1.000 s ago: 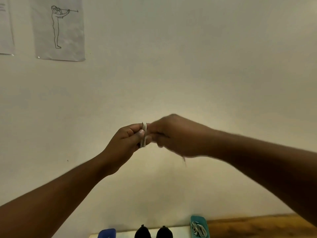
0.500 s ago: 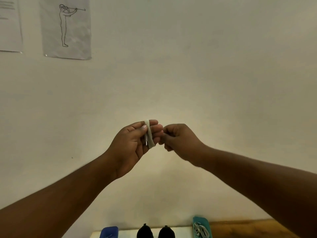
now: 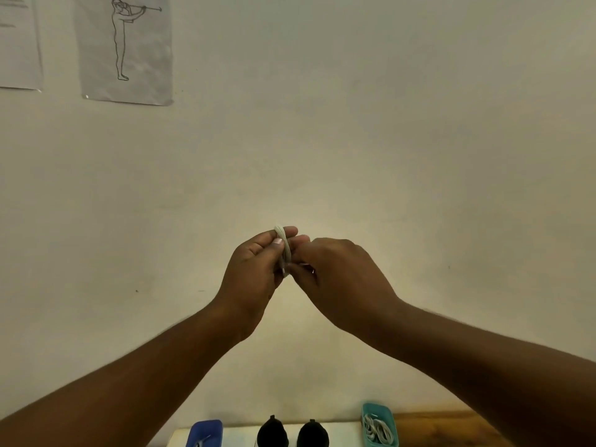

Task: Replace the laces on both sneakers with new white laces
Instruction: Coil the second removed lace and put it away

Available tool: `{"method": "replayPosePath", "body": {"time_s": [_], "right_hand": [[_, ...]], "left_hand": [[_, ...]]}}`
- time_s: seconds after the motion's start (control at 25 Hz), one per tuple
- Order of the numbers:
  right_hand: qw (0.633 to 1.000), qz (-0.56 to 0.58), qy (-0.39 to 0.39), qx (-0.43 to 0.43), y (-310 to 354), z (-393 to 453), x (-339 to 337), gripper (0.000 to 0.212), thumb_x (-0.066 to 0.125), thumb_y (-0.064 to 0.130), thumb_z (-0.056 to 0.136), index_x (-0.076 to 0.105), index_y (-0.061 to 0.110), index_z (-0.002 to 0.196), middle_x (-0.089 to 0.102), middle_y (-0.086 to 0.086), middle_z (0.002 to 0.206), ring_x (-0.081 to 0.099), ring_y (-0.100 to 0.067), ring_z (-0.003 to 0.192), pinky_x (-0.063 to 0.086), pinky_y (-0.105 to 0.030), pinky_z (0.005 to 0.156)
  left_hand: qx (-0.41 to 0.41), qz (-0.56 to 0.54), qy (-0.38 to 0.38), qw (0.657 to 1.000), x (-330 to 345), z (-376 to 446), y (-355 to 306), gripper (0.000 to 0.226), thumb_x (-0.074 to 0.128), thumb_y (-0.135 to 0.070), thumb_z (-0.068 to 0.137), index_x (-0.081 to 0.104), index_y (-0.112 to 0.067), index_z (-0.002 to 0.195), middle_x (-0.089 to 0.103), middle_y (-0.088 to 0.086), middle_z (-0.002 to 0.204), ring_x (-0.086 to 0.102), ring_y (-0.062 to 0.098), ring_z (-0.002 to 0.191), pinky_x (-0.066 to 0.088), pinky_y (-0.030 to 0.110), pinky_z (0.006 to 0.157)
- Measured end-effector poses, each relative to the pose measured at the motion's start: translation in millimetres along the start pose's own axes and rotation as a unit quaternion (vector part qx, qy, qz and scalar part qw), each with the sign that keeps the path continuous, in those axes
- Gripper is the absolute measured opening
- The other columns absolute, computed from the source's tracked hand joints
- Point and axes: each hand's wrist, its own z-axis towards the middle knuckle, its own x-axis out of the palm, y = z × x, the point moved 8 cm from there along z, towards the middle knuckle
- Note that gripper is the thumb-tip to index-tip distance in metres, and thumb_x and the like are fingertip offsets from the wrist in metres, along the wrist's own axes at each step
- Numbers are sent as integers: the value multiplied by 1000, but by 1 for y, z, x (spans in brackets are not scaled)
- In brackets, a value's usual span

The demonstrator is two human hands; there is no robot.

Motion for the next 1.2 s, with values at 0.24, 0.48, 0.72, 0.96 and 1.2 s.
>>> {"method": "replayPosePath", "body": {"time_s": [0.24,0.48,0.72,0.96,1.2], "right_hand": [[980,172,-74,72,-11,-1,3,12,68,16,96,67,27,94,60,20,73,61,-1,75,46,-15,64],[919,314,-142,190,-25,-10,19,9,76,18,93,71,24,91,72,15,79,71,-6,78,58,-25,69],[965,176,-141,132,-14,-10,31,17,61,33,102,76,31,109,71,12,87,64,-7,82,55,-34,71],[964,177,-134,147,-25,-4,40,19,58,33,103,75,33,112,73,8,88,66,-9,80,57,-39,72],[956,138,-216,145,-25,-9,33,15,64,34,100,77,32,107,76,11,89,66,-11,80,54,-39,70]], "left_hand": [[-7,-60,-5,998,6,-3,10,34,36,-8,109,66,-7,125,73,12,119,70,20,113,56,26,89],[-18,-126,-45,991,6,-4,19,34,34,-10,110,64,-3,125,72,18,119,69,27,115,50,40,105],[-5,-161,-60,985,7,-10,19,36,32,-18,110,56,-8,135,71,7,126,65,16,122,47,34,106],[-5,-185,-69,980,8,-9,23,37,35,-21,109,52,-11,140,67,6,133,61,15,127,42,36,115],[15,-173,-45,984,13,-9,20,37,33,-23,110,53,-14,140,67,1,134,59,11,129,41,34,114]]}}
